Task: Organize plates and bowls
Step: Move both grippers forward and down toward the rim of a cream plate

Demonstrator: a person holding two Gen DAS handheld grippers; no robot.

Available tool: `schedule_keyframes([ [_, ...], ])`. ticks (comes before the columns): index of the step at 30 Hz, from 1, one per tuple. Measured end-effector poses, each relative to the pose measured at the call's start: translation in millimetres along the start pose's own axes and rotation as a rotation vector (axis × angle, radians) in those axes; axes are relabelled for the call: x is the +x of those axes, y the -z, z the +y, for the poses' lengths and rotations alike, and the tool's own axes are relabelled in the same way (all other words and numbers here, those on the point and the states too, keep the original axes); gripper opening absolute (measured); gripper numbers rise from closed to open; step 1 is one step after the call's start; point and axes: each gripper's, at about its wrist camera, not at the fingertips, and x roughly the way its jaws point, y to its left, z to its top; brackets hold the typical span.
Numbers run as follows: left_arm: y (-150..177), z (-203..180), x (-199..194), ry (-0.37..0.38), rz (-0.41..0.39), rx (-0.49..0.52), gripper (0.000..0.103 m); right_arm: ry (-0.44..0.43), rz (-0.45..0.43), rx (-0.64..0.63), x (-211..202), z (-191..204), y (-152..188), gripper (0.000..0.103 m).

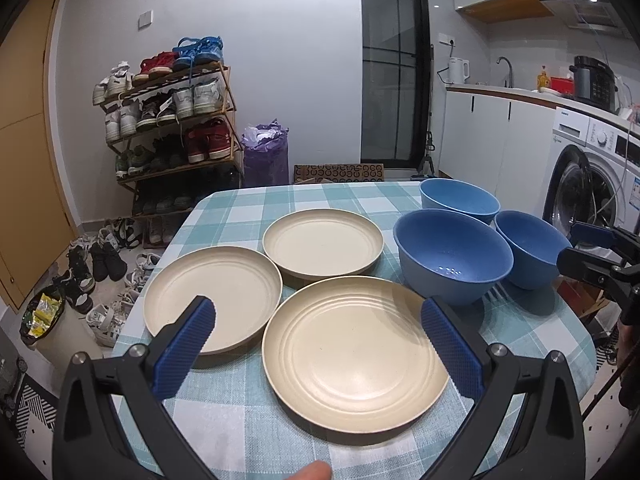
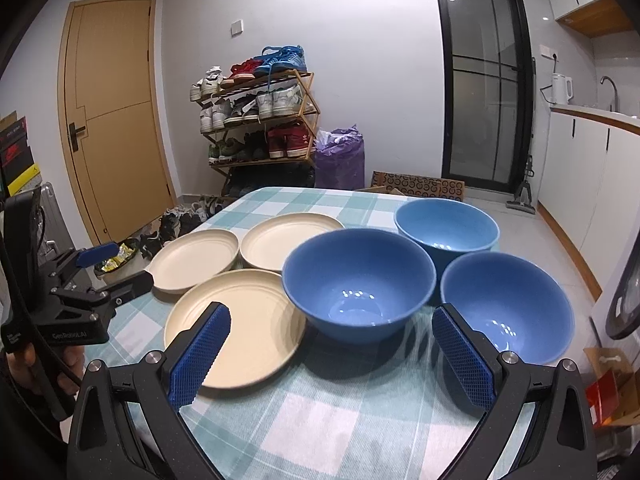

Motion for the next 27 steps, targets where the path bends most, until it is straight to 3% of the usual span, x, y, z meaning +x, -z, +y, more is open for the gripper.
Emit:
schedule_keyframes([
  [8, -14.2, 25.4, 10.4, -0.022, 0.006, -0.077, 0.103, -0.004, -0.024, 0.025, 4.9, -8.0, -29.1, 0.103],
  [21, -43.3, 40.9, 19.7, -0.098, -0.020, -0.079, 0.103, -0.013, -0.044, 0.006, 12.4, -15.9, -79.5, 0.103],
  [27, -57.4, 54.6, 28.8, -0.063, 0.018, -0.117, 0.103, -0.031, -0.053, -0.005, 16.0, -15.2, -99.8, 0.103],
])
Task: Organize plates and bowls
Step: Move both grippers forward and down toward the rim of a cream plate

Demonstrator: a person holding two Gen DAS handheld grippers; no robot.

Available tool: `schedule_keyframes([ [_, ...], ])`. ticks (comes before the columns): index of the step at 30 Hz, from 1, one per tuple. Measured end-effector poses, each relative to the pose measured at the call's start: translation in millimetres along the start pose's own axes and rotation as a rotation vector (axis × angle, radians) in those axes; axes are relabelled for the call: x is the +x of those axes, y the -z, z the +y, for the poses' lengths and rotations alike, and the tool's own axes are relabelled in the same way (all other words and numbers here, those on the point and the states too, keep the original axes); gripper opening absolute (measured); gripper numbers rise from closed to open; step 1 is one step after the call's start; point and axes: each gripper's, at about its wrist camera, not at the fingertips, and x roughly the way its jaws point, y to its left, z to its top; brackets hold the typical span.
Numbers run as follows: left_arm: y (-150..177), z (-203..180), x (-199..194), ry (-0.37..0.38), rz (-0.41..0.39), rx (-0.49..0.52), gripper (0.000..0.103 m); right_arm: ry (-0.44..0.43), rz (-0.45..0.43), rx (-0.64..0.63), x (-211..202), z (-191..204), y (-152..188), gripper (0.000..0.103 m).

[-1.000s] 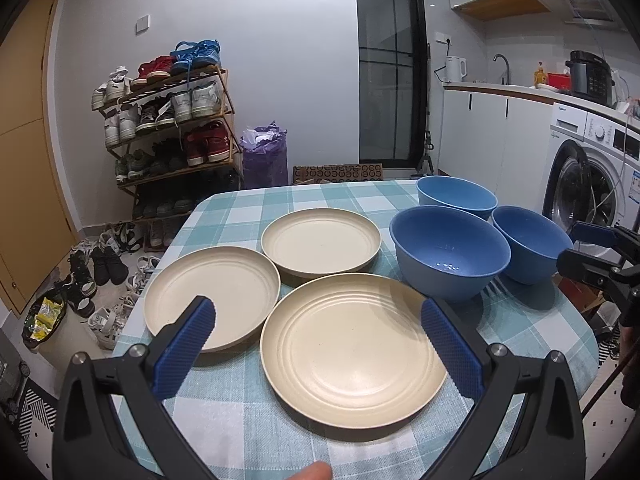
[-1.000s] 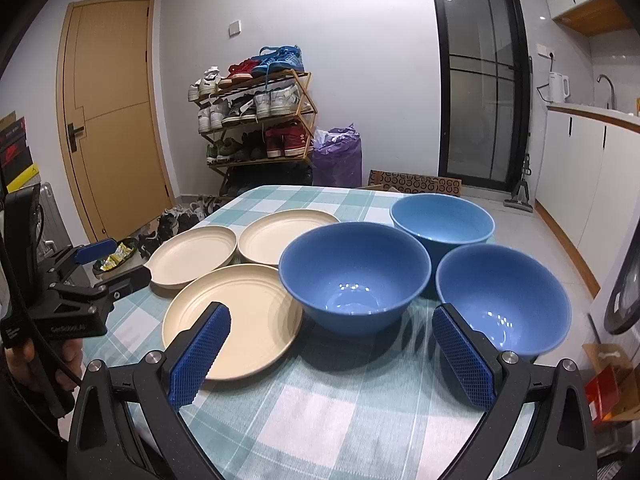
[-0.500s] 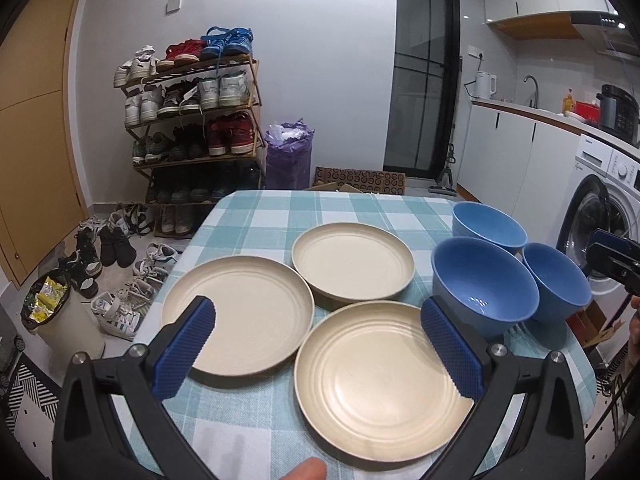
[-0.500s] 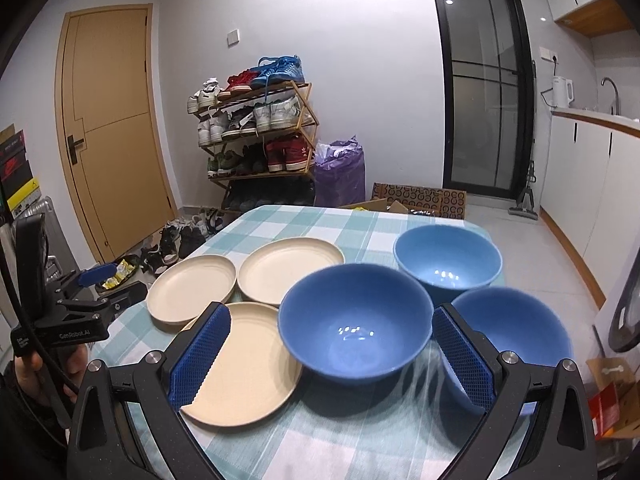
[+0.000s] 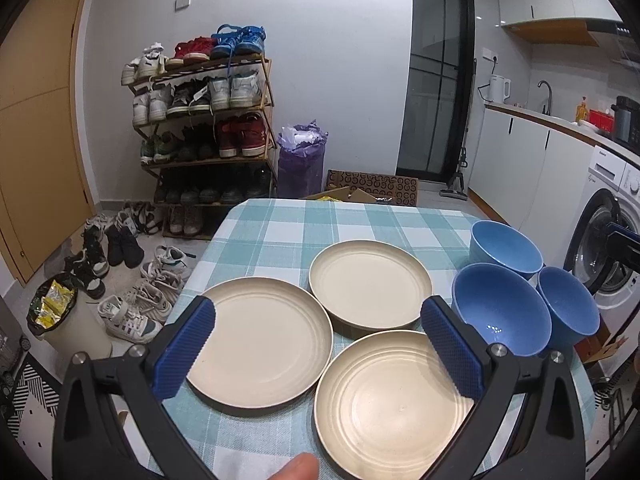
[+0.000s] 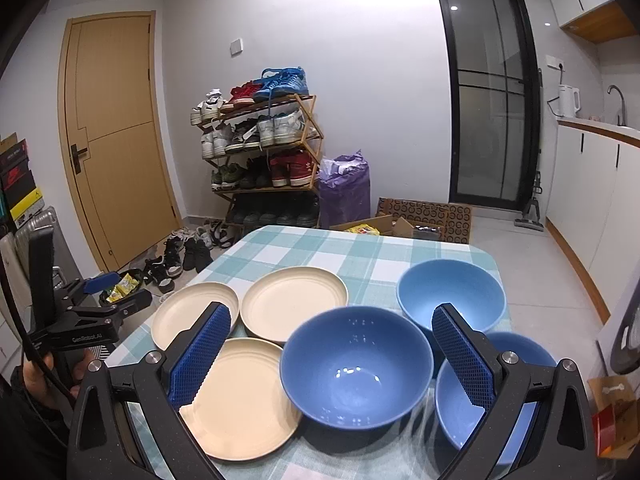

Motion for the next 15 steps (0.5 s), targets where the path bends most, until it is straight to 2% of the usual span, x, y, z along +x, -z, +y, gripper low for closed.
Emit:
schedule_keyframes([
  [3, -6.1, 4.7, 6.8, 0.014, 0.012, -0.007, 0.103, -0.012, 0.003, -0.015, 4.2, 2.9, -11.6, 0.103],
  [8, -19.2, 10.8, 21.3, -0.010, 0.023, 0.017, 0.103, -0.028, 0.004, -0.037, 14.6, 5.9, -33.0, 0.103],
  [15, -38.3, 26.1, 39.9, -0.007, 0.060, -0.007, 0.103, -0.062, 0.069, -0.025, 44.0, 4.9, -56.5, 0.103],
])
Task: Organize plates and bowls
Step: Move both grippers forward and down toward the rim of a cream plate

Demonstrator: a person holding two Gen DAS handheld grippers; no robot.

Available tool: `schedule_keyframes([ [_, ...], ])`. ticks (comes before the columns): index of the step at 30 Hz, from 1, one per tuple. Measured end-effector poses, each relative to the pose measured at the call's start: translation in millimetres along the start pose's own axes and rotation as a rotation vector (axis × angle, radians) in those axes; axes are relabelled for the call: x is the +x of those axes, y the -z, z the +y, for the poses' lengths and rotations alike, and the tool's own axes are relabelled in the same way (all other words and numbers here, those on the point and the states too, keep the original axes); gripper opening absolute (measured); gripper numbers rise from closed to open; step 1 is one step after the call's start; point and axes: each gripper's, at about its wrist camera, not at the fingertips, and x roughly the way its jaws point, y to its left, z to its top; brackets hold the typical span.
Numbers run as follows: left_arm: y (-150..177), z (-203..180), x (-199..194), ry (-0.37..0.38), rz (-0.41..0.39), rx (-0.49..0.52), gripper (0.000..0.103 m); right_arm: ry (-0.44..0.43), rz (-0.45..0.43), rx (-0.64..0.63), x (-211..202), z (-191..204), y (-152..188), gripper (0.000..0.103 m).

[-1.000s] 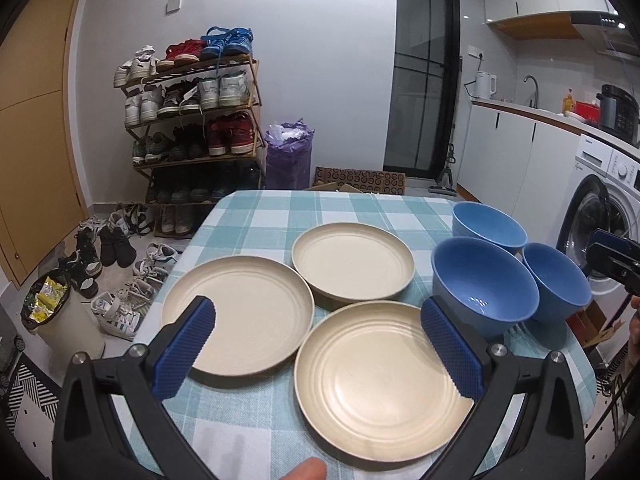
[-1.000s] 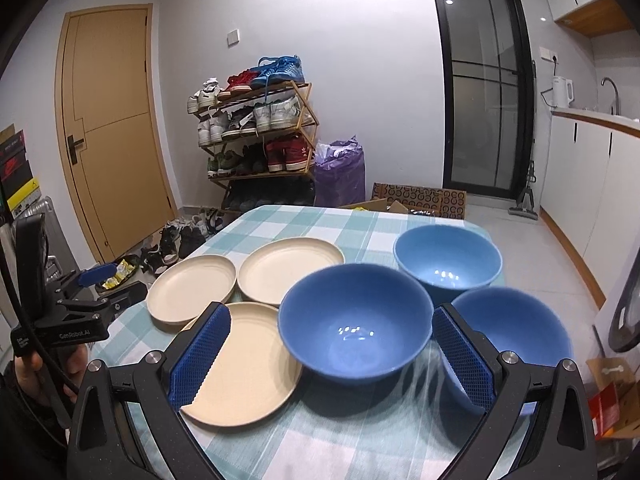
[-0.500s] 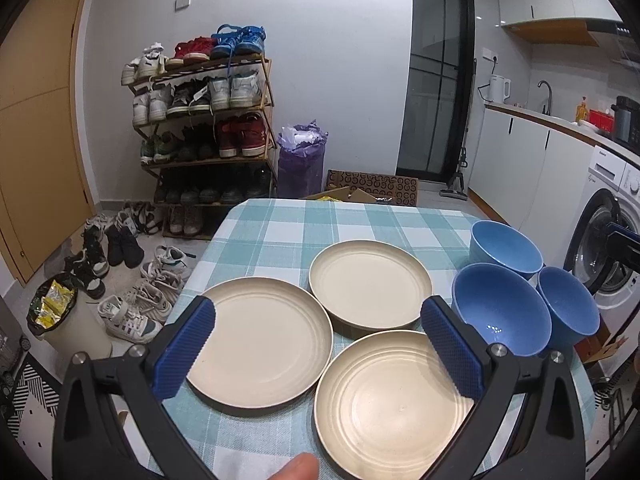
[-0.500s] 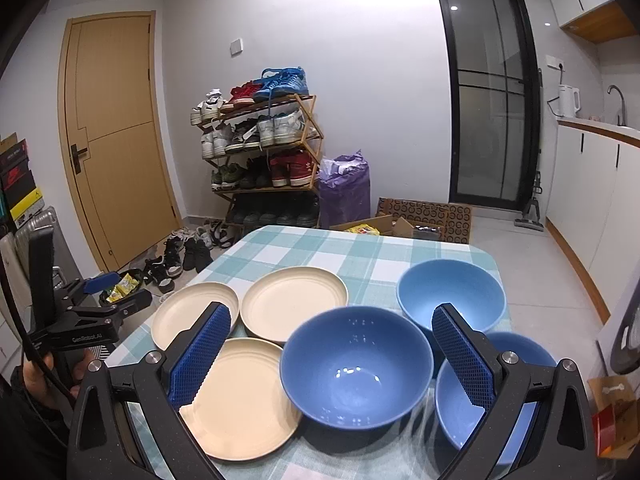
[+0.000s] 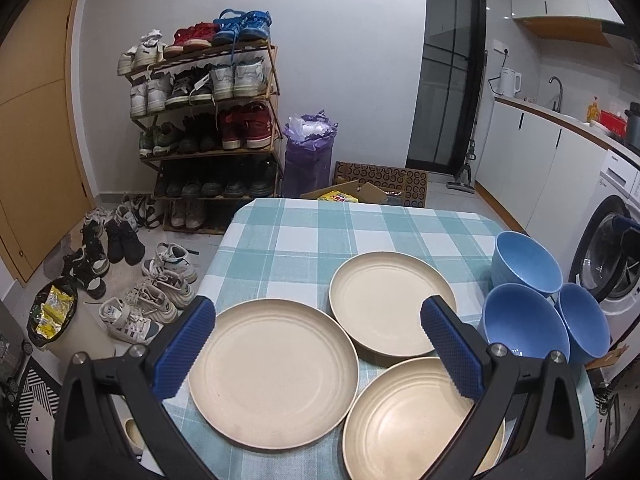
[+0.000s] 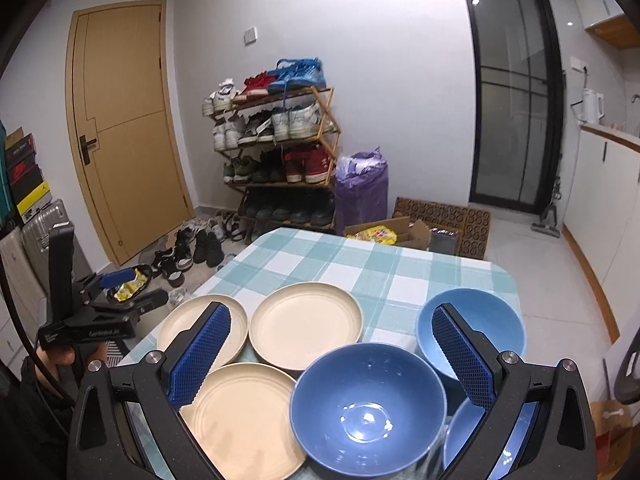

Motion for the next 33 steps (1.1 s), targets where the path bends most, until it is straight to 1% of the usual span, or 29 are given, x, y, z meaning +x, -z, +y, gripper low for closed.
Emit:
schedule_keyframes([
  [4, -11.6, 7.8, 9.9, 0.016, 0.013, -0.014, 0.103, -0.012, 0.035, -0.019, 17.3, 4.8, -11.1, 0.103],
  [9, -21.6, 2.1, 18.9, 0.008, 0.015, 0.032, 0.103, -0.032, 0.077, -0.045, 37.0, 10.4, -20.1, 0.103],
  [14, -30.3, -5.4, 38.1, 0.040, 0.054, 0.058, 0.103, -0.043, 0.122, -0.016, 58.8, 6.8, -26.9, 0.103],
  [18, -31.8, -10.3, 51.6, 0.044, 0.080, 0.078, 0.103, -0.037, 0.153, -0.003, 76.6, 2.2, -31.0, 0.103],
  [22, -31.5, -11.8, 65.3, 0.045, 0.102, 0.083, 0.103, -0.044, 0.204, 0.038, 99.1, -7.4, -30.7, 0.103],
  [26, -30.5, -13.5, 78.6, 0.043, 0.118, 0.102, 0.103, -0.037, 0.246, 0.053, 122.0, -12.0, -29.2, 0.102],
  [33, -26.8, -11.9, 101.7, 0.047, 0.153, 0.096, 0.103, -0.026, 0.311, 0.065, 158.3, -17.8, -19.3, 0.100],
])
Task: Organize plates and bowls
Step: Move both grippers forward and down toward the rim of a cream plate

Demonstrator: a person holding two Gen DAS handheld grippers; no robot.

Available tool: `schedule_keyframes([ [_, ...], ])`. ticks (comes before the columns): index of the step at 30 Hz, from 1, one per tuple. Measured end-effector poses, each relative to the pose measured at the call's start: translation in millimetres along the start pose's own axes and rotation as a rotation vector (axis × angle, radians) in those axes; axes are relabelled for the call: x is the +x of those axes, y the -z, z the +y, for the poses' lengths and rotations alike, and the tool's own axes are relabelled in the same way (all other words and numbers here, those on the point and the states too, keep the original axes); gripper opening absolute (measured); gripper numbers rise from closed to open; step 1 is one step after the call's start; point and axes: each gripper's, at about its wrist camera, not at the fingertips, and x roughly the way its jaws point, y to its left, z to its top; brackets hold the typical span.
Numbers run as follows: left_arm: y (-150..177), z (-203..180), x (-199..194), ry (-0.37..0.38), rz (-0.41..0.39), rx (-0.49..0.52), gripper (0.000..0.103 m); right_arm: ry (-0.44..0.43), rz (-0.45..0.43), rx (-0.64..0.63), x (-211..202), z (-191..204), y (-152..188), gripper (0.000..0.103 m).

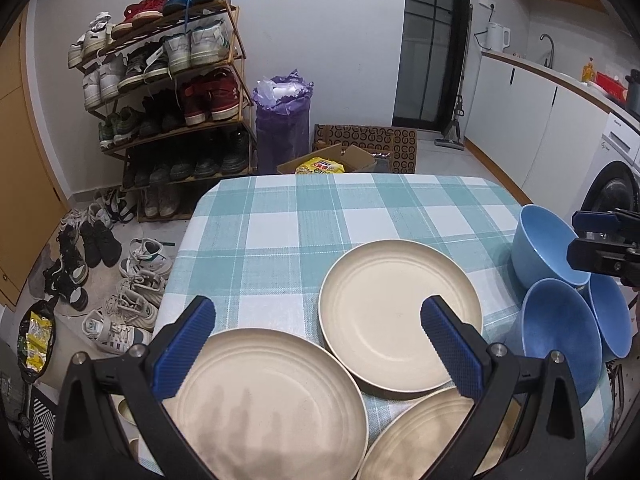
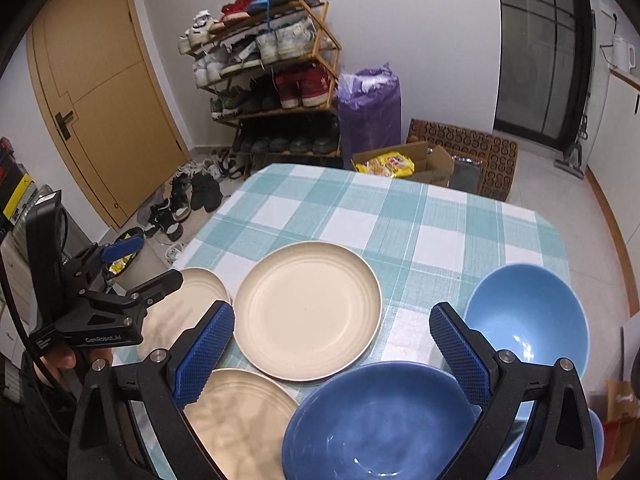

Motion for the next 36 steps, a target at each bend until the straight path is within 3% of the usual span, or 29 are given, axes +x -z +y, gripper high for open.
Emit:
schedule_keyframes([
  [3, 0.9, 1.7, 9.4, 0.008, 0.019, -0.002, 0.103, 0.007, 0.029, 0.001, 14.5, -3.0, -2.6, 0.095],
  [31, 3.6, -15.6, 85.1, 0.010, 0.182, 0.100, 0.101, 0.057, 0.317, 0.021, 124.1, -17.5, 2.7, 0.088],
  [36, 5.2, -17.0, 96.8, 0.010, 0.206, 0.109, 0.100, 0.046, 0.379, 0.045, 141.6, -26.4, 6.7, 0.083],
])
